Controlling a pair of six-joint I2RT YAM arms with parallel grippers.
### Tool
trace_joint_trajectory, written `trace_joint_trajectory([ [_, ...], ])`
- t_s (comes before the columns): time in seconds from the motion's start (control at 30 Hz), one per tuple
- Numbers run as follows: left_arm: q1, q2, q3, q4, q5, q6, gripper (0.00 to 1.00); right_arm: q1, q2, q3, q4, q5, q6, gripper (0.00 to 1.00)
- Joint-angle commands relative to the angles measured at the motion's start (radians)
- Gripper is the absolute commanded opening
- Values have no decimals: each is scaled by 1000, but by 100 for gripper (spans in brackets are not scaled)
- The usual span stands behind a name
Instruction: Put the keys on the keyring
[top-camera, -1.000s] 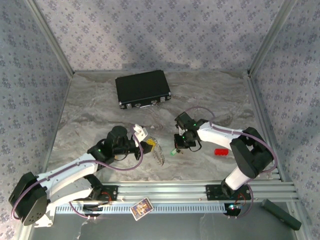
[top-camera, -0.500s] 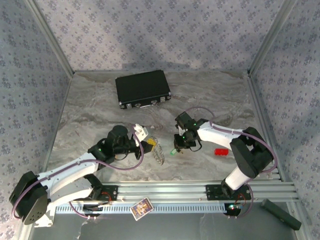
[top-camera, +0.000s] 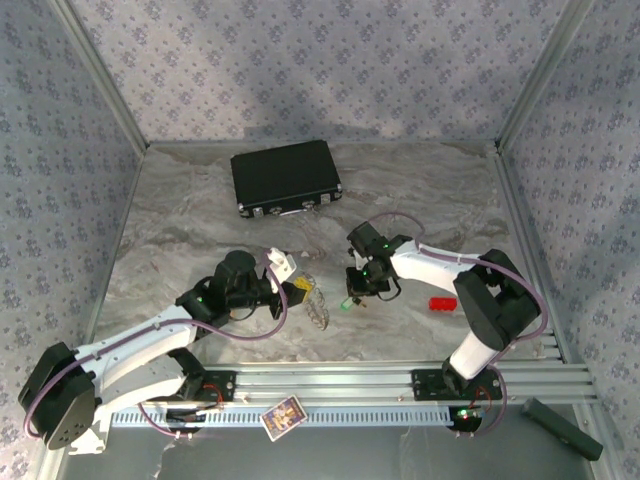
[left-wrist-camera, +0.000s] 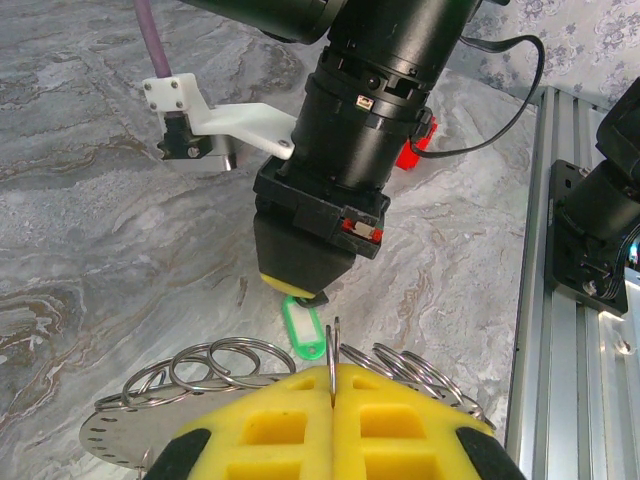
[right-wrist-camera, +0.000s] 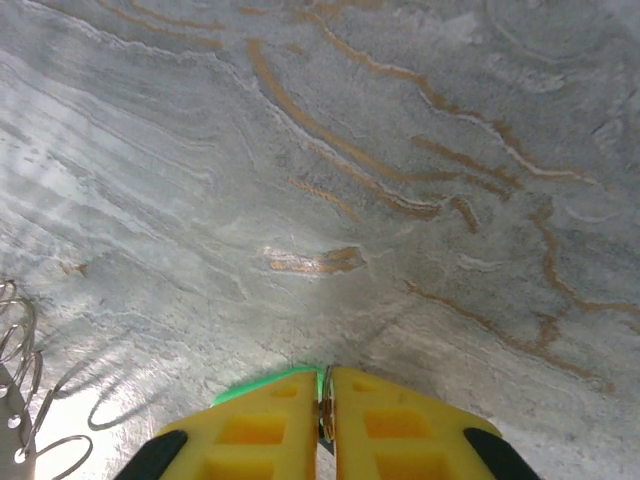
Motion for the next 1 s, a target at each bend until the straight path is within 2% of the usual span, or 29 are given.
trace_joint_trajectory([
  [0.0, -3, -9, 38, 22, 28, 16, 0, -8, 11, 25, -34, 3, -17, 9],
  [0.13, -2, -9, 39, 22, 33, 18, 0, -10, 16, 27, -40, 3, -19, 7],
  [0.33, -5, -10, 39, 22, 33, 18, 0, -11, 20, 32, -48, 3, -22, 12],
  [0.77, -6, -11, 39, 22, 33, 18, 0, -9, 33, 37, -50, -8, -27, 12],
  [0.97, -6, -11, 40, 20, 33, 19, 0, -8, 32, 39, -51, -10, -27, 10],
])
